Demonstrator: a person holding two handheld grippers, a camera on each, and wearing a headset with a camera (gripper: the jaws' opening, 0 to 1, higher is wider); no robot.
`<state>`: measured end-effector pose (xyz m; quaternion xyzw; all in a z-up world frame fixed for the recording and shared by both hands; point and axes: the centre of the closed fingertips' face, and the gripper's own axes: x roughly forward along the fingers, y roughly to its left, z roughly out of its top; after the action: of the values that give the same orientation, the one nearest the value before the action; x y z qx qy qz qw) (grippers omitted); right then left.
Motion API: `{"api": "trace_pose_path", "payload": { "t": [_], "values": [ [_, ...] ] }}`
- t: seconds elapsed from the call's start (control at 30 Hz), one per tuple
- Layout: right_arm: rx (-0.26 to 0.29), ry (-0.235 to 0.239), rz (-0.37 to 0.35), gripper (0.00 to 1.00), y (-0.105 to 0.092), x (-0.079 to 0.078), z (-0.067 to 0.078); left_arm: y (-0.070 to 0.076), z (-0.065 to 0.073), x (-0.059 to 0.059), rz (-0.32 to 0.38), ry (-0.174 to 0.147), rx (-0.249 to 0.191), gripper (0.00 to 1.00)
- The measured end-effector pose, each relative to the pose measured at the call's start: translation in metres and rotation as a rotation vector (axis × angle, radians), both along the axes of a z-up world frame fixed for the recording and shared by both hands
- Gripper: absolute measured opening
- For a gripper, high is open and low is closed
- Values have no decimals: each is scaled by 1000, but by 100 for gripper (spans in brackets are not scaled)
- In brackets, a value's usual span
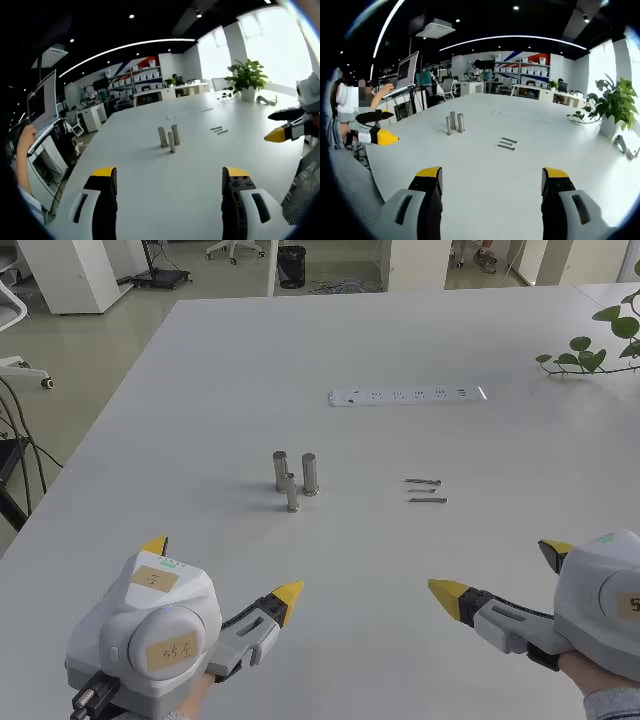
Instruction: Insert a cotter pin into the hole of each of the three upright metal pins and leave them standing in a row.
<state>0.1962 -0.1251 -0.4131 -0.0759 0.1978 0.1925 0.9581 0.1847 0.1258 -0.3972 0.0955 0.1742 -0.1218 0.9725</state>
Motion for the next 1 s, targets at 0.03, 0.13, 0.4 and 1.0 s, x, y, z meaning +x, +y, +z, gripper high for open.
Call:
{"api": "trace_pose_path", "payload": {
  "t": [0.03,0.13,0.4,1.0],
  "values": [
    [1,1,0,80,0,0,0,0,0,0,0,0,-1,80],
    [1,0,1,80,0,0,0,0,0,0,0,2,-1,80],
    [1,5,1,79,0,0,-1,-2,0,0,-6,1,0,80],
    [4,5,7,79,1,0,0,-3,-1,0,-10,8,-8,79]
  ]
}}
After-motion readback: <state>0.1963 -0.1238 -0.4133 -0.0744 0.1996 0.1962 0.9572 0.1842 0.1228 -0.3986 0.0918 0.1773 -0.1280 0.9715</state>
